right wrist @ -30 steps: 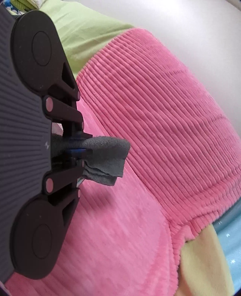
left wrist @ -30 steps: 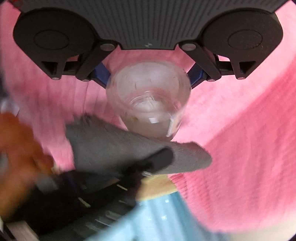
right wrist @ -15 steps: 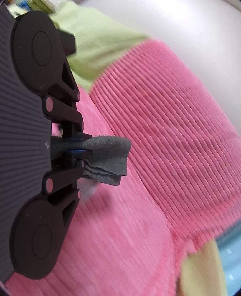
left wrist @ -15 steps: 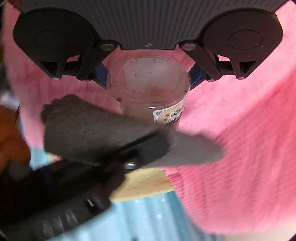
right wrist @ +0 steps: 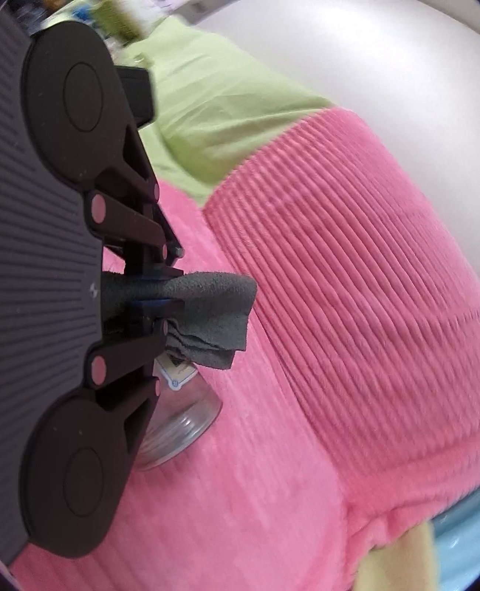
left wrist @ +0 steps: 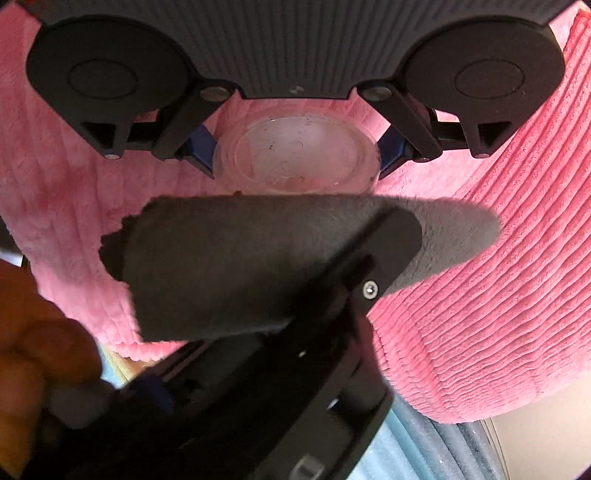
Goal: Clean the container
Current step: 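Rotate the jar in the left gripper while the right gripper wipes its side with the cloth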
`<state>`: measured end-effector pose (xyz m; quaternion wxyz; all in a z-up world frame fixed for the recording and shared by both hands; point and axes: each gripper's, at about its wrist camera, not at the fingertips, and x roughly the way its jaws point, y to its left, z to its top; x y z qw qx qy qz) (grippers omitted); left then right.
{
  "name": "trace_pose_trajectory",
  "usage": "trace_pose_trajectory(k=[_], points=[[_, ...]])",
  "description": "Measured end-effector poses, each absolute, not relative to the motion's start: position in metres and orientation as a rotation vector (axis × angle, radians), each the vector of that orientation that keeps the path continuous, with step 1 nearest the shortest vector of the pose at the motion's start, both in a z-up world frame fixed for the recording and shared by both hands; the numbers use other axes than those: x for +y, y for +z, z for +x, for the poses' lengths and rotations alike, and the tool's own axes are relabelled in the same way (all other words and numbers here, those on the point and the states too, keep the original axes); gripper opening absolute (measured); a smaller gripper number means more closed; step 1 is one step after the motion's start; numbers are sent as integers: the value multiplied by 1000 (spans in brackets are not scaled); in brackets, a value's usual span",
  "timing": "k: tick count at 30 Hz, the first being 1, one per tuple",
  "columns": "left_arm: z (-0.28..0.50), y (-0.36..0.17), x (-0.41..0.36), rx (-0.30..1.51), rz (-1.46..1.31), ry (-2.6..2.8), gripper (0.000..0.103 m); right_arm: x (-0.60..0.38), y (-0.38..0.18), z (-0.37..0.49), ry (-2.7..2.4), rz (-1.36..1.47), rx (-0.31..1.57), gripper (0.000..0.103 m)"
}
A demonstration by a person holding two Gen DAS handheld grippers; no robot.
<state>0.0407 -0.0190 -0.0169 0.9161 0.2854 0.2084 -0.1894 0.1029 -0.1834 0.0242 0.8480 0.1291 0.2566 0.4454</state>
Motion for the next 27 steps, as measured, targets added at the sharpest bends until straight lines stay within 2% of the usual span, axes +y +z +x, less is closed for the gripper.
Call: trace_pose_trajectory(k=[6, 16, 22, 27], points=[[39, -17, -21, 425, 593, -392, 85, -204, 20, 124, 778, 387, 504, 6], [69, -3, 35, 581, -36, -509, 86, -202, 18, 118, 799, 365, 504, 6], [64, -4, 27, 556, 30, -488, 85, -203, 17, 115, 795, 376, 508, 7], [27, -9, 10, 469, 379, -404, 85, -191, 20, 102, 958, 327, 569, 7]])
